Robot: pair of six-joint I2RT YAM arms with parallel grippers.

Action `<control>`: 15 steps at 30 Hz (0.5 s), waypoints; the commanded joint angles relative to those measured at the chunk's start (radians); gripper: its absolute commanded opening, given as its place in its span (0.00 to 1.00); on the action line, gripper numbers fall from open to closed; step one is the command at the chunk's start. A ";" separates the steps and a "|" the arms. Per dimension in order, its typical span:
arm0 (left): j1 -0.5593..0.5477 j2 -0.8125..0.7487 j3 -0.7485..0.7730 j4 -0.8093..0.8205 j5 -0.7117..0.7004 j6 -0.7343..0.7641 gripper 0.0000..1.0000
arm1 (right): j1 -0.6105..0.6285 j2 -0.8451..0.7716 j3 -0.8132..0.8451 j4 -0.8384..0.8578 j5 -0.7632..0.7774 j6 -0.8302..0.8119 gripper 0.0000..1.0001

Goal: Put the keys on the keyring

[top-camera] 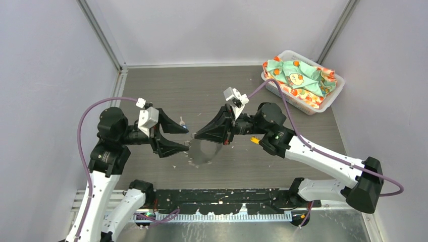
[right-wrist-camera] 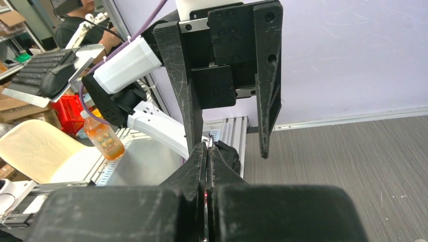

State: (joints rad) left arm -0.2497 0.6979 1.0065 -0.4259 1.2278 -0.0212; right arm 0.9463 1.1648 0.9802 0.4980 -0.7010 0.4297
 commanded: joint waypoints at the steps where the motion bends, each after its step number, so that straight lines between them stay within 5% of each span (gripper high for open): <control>1: -0.003 -0.006 0.002 0.114 0.079 -0.117 0.59 | 0.007 0.001 0.002 0.142 -0.003 0.050 0.01; 6: -0.046 -0.014 0.014 0.141 0.165 -0.275 0.59 | 0.014 -0.002 0.005 0.102 0.035 -0.002 0.01; 15: -0.063 -0.024 -0.012 0.148 0.172 -0.299 0.52 | 0.049 -0.012 0.044 -0.015 0.057 -0.107 0.01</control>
State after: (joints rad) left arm -0.3099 0.6689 1.0042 -0.3229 1.3689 -0.2802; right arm 0.9783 1.1736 0.9741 0.4820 -0.6659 0.3832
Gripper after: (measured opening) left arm 0.529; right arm 0.025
